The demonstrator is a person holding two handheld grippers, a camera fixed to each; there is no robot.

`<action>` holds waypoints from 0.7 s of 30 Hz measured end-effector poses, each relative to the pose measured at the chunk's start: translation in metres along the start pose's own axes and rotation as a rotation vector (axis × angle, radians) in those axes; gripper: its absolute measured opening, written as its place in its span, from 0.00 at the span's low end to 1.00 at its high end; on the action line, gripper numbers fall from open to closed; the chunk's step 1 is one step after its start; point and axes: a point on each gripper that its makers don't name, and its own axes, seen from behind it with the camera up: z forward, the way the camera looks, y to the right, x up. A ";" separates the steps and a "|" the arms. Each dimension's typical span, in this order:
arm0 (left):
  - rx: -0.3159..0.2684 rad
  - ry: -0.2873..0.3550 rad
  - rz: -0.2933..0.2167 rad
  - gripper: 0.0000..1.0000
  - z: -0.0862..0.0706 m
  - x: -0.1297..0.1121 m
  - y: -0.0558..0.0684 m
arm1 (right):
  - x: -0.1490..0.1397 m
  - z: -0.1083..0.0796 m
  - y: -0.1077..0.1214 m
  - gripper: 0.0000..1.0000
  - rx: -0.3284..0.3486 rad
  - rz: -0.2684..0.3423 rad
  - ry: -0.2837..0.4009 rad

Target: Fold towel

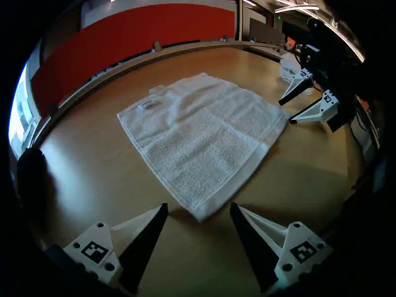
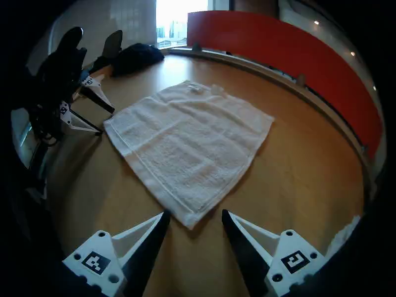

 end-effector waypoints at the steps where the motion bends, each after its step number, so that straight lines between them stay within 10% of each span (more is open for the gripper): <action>1: -0.002 -0.002 -0.004 0.93 0.000 0.000 0.000 | 0.000 0.000 0.000 0.78 0.002 -0.001 -0.001; 21: -0.009 -0.028 -0.023 0.76 0.003 -0.001 0.005 | -0.001 0.001 -0.005 0.42 0.044 -0.018 -0.020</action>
